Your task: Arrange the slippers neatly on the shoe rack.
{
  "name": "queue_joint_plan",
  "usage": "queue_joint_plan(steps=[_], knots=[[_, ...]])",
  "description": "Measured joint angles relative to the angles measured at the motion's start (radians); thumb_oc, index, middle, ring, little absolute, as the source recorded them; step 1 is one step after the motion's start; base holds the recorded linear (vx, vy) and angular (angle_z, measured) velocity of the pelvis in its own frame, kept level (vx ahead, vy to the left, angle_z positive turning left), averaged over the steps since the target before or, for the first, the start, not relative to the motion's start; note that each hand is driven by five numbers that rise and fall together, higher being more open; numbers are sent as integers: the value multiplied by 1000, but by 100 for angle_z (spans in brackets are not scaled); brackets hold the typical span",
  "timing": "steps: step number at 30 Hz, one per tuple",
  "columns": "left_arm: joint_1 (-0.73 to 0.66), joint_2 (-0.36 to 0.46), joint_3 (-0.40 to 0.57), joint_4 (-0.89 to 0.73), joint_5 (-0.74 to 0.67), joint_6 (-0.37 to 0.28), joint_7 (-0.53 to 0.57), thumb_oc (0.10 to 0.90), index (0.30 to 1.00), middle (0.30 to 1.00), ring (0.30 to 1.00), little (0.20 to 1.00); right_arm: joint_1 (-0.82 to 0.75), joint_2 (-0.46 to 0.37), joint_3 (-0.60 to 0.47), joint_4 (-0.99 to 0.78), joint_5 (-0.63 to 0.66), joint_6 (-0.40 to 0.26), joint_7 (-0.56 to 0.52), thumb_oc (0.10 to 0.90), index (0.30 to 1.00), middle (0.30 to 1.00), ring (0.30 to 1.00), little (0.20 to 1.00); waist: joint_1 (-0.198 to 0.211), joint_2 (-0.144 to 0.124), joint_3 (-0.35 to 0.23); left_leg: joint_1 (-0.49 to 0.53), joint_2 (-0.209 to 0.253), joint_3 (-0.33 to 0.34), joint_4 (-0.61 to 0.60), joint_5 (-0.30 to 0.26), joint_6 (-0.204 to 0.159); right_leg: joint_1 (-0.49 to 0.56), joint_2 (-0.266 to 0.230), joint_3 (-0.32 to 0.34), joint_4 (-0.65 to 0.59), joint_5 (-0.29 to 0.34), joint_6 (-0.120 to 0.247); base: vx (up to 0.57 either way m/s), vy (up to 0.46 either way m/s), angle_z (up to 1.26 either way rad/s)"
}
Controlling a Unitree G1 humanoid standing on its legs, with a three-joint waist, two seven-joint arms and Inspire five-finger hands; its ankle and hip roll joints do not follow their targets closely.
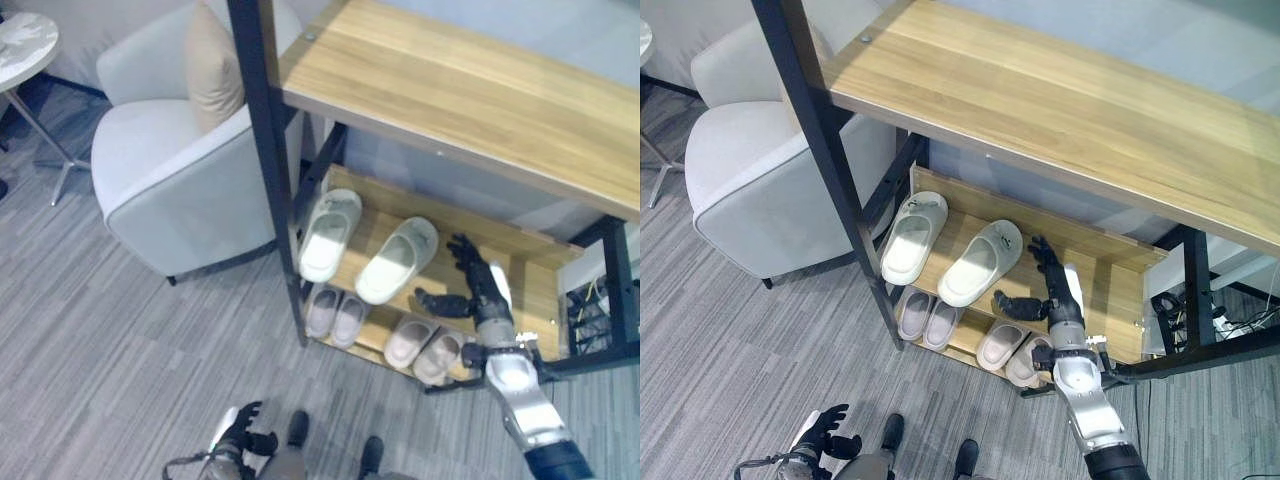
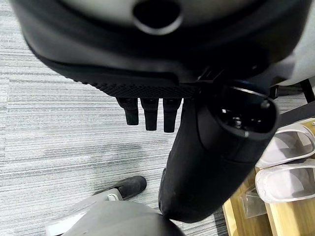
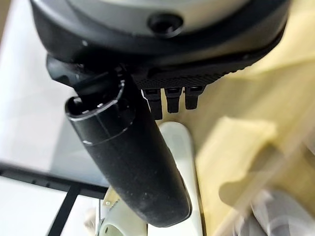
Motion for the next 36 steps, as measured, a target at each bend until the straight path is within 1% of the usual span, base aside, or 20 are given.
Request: queue_joint_plan(steps=[1,2,3,6,8,9,16,21,27,31,36], knots=[[2,4,-1,-2,0,2,0,800,900,900,900,900,-2,24,0,1,44,-2,1,800,900,900,900,900,-6,5,-3,0,1,0,0,0,0,0,1,0,0,1,-1,0,0,0],[4,3,-2,-5,0,2,-1,800,900,900,900,900,-2,32,0,2,59,-3,1,800,900,900,900,900,-7,6,-3,1,1,0,0,0,0,0,1,1,0,1,-1,0,0,0],[6,1,-3,-10,0,2,-2,800,900,900,900,900,-11,39,14,26,105,-12,4,800,900,900,900,900,-8,10,-6,1,1,0,0,-1,1,1,1,1,0,2,-1,0,0,0],[6,1,-4,-10,0,2,-3,800,900,900,900,900,-32,45,19,82,152,-18,10,800,900,900,900,900,-6,10,-8,1,1,0,0,-1,0,2,1,1,0,2,-2,0,0,0],[14,3,-4,-9,0,2,-2,800,900,900,900,900,-49,74,17,128,210,-27,6,800,900,900,900,900,-5,9,-17,0,1,-1,0,-1,1,1,1,1,0,2,-2,0,0,0],[16,4,-6,-6,0,2,-2,800,900,900,900,900,-56,87,18,148,240,-42,5,800,900,900,900,900,-6,7,-24,0,1,0,0,-2,1,1,1,1,0,2,-2,0,0,0],[19,10,-12,15,0,1,-2,800,900,900,900,900,-127,114,25,270,364,-62,15,800,900,900,900,900,1,-9,-59,-2,1,-2,0,-2,1,1,2,-3,0,2,-2,0,0,0],[17,13,-12,32,0,-1,-1,800,900,900,900,900,-164,115,27,345,398,-75,19,800,900,900,900,900,21,-19,-74,-6,1,-2,-3,-2,1,1,1,-4,0,1,-1,0,0,0],[16,17,-22,33,-1,-1,0,800,900,900,900,900,-198,110,41,355,409,-73,28,800,900,900,900,900,28,-19,-74,-18,0,-10,0,-1,1,-6,2,-9,0,1,-1,8,4,4],[15,17,-22,34,0,-1,-1,800,900,900,900,900,-237,101,61,384,409,-67,38,800,900,900,900,900,30,-19,-74,-19,1,-11,0,1,2,-9,3,-9,0,1,-1,0,0,0],[7,21,-43,35,-1,-1,0,800,900,900,900,900,-271,78,101,393,407,-50,50,800,900,900,900,900,50,-19,-74,-20,0,-12,0,1,0,-14,3,-10,0,1,-1,0,0,0]])
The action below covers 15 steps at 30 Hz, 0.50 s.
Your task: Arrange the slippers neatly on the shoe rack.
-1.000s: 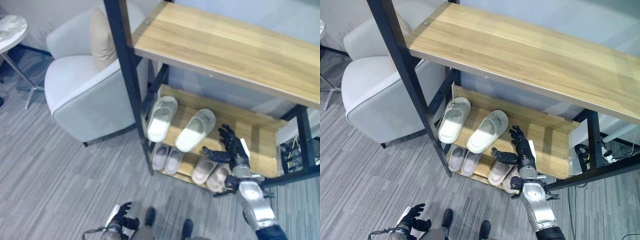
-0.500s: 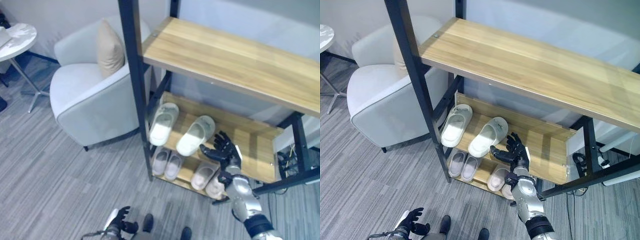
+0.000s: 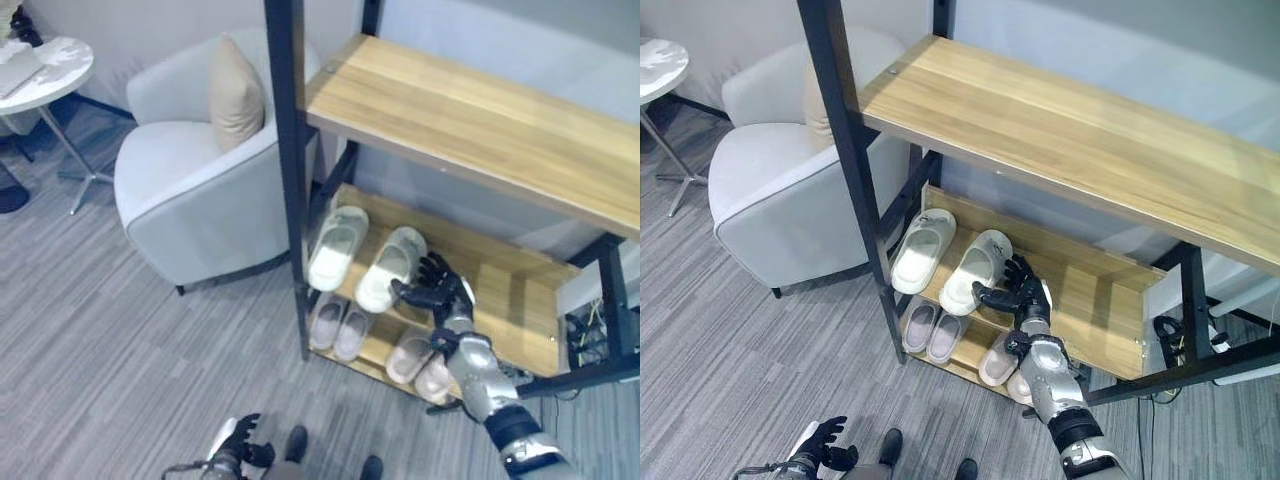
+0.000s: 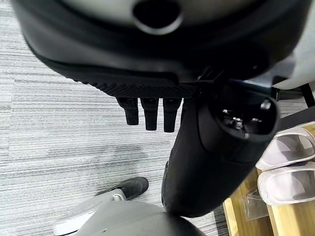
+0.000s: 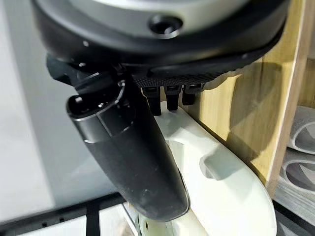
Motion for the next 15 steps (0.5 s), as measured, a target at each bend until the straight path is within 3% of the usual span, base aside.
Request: queue_joint_plan(steps=[6,15], knots=[[-1,1,-2,8,0,-1,0,800,900,900,900,900,-42,-4,57,1,-10,19,29,800,900,900,900,900,4,1,1,-1,0,-1,0,0,0,-1,0,0,0,0,0,0,0,0],[-3,1,-9,19,0,-1,3,800,900,900,900,900,-49,-7,57,4,-47,26,26,800,900,900,900,900,1,6,2,-1,0,0,0,0,0,-1,-1,1,0,0,0,0,0,0]])
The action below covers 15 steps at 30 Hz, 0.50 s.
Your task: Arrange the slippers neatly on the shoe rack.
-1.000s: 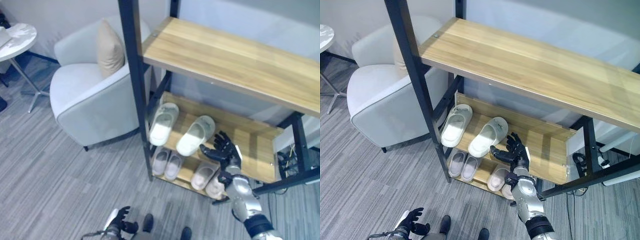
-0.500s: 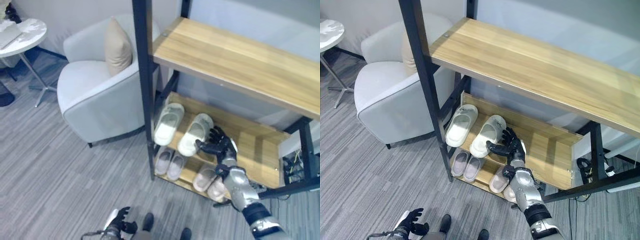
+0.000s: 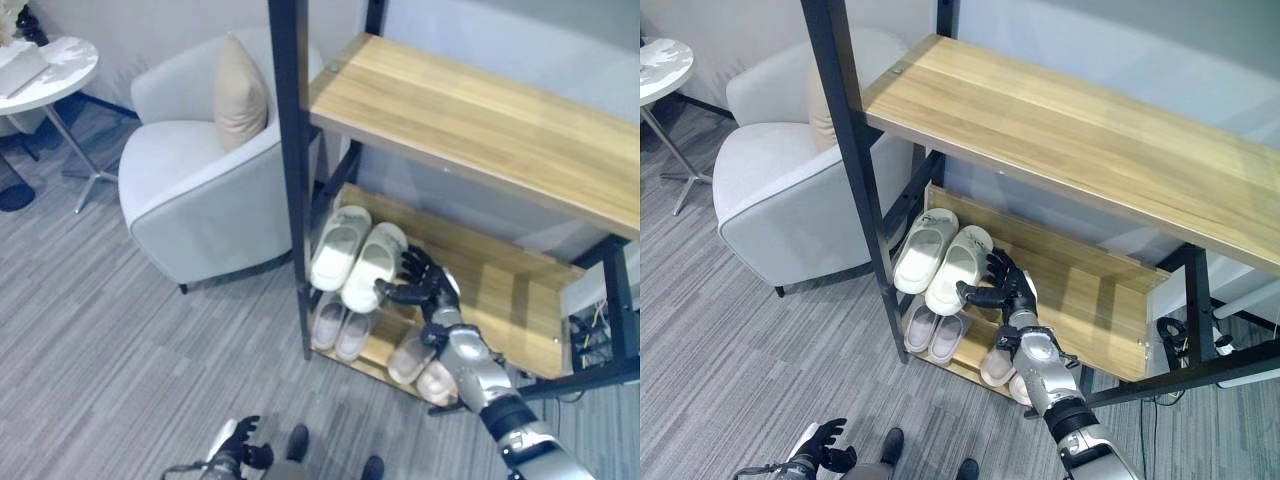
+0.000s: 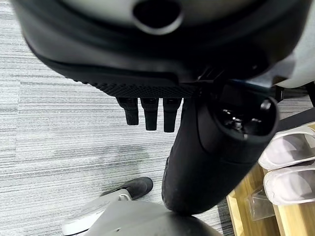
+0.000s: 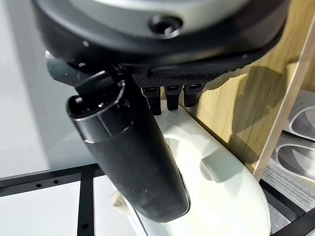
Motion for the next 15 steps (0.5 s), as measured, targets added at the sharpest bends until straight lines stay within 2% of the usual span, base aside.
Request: queue_joint_plan(steps=[7,10,15], knots=[[0,-16,11,21,0,-2,1,800,900,900,900,900,23,-32,0,-60,-42,2,2,800,900,900,900,900,-4,19,1,1,0,0,0,0,0,-1,0,0,0,0,0,0,0,0],[3,-21,19,20,0,1,0,800,900,900,900,900,127,-88,-10,-261,-49,3,25,800,900,900,900,900,-4,23,3,2,0,1,0,1,2,0,-2,1,0,-1,0,-2,-7,-1],[14,-26,35,15,2,3,-6,800,900,900,900,900,221,-116,-48,-422,-79,1,82,800,900,900,900,900,-38,25,4,19,1,12,0,0,0,11,-2,5,0,0,1,-10,-21,-6]])
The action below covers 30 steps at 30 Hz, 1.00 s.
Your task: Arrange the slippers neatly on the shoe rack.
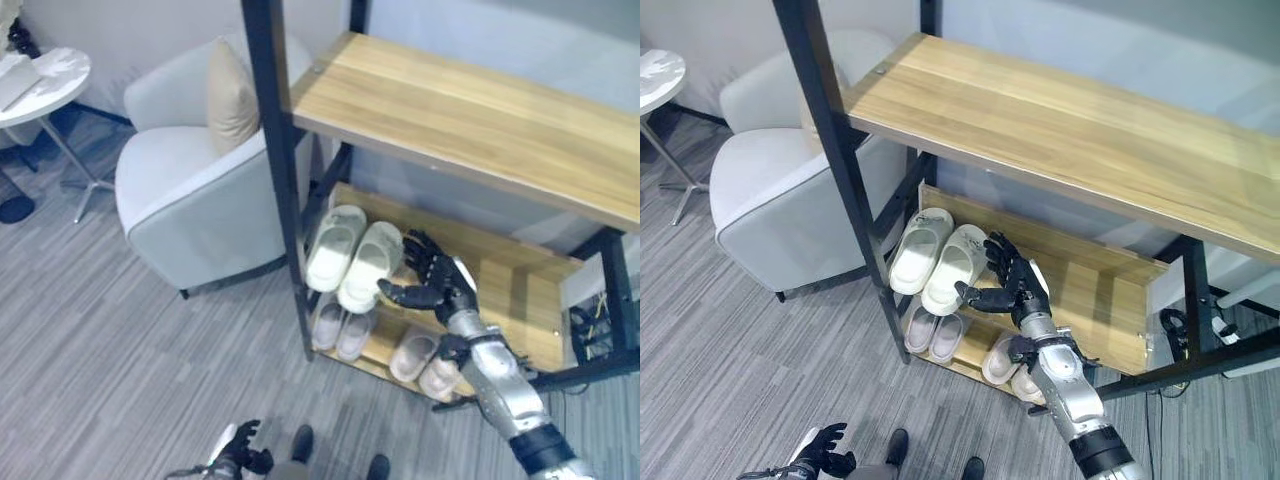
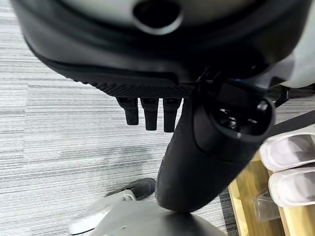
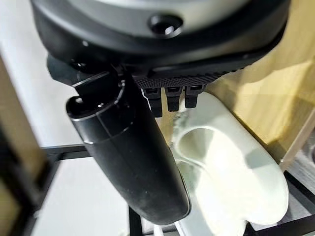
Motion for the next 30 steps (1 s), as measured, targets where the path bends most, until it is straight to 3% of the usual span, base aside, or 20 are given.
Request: queue_joint_plan(steps=[8,12,19,23,28,30], knots=[[23,0,14,-23,1,0,-16,800,900,900,900,900,134,-66,-55,-173,-5,-1,88,800,900,900,900,900,-26,8,3,14,2,13,-3,-6,1,8,-1,17,0,0,1,-29,-33,-5],[27,-2,16,-28,7,-1,-23,800,900,900,900,900,252,-130,-65,-256,-110,-7,160,800,900,900,900,900,-46,11,2,29,1,18,-3,-5,3,20,-3,23,0,0,2,-35,-35,-5],[24,-9,16,-16,36,-8,-53,800,900,900,900,900,453,-134,-97,-234,-291,-28,205,800,900,900,900,900,-101,25,-5,68,3,42,-3,-21,-1,47,-3,48,0,-2,4,-31,-46,-11],[23,-9,3,9,46,-19,-65,800,900,900,900,900,501,-127,-90,-30,-408,-46,195,800,900,900,900,900,-133,29,-33,91,4,59,-4,-27,2,62,-4,58,0,-3,5,-30,-46,-13],[18,-12,-38,14,49,-19,-74,800,900,900,900,900,503,-113,-51,281,-529,-24,143,800,900,900,900,900,-137,46,-51,119,10,83,-4,-34,3,76,1,85,-1,-3,5,-40,-51,-16],[19,-13,-44,15,50,-19,-81,800,900,900,900,900,507,-110,-42,331,-552,-17,135,800,900,900,900,900,-139,53,-55,122,14,87,-4,-34,3,76,4,92,-1,-4,7,-31,-54,-10]])
